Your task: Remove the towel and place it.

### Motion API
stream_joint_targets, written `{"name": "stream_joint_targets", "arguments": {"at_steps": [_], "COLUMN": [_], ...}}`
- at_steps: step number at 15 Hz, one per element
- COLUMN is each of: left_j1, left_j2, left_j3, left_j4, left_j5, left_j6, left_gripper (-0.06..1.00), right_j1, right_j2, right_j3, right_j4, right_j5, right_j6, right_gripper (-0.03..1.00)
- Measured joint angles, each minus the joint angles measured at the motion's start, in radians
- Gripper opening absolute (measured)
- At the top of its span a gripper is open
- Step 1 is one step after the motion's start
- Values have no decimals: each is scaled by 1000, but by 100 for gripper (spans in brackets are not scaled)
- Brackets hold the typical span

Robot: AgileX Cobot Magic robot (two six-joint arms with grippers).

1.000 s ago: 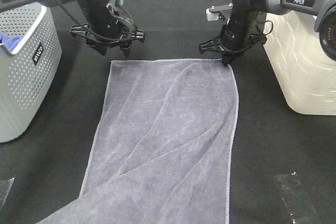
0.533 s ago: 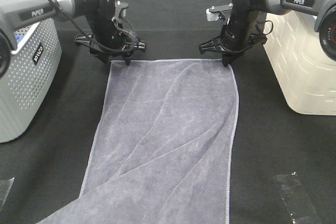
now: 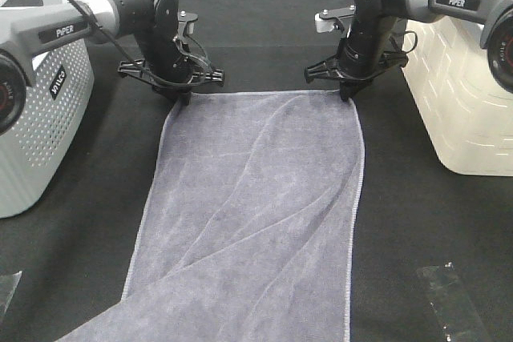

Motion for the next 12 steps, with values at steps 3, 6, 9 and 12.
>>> {"name": "stream_joint_targets", "arguments": {"at_steps": [3,6,9,12], "left_j1": [0,0,9,52], "left_j2": [0,-4,-5,-5], "left_j3": [0,-13,-57,-69], "left_j4": [9,112,182,187], "left_j5": [-3,-2,-61,-223], "left_j6": [37,42,42,42], "left_gripper": [1,1,1,1], "right_j1": [0,0,1,4], "right_j2": [0,2,1,1], "right_j3": [0,-40,-97,-121], "right_j4": [-2,-6,-13,-67], "right_j5": [2,14,-2,-113], "right_j6": [0,0,0,0], "right_gripper": [0,0,0,0]}}
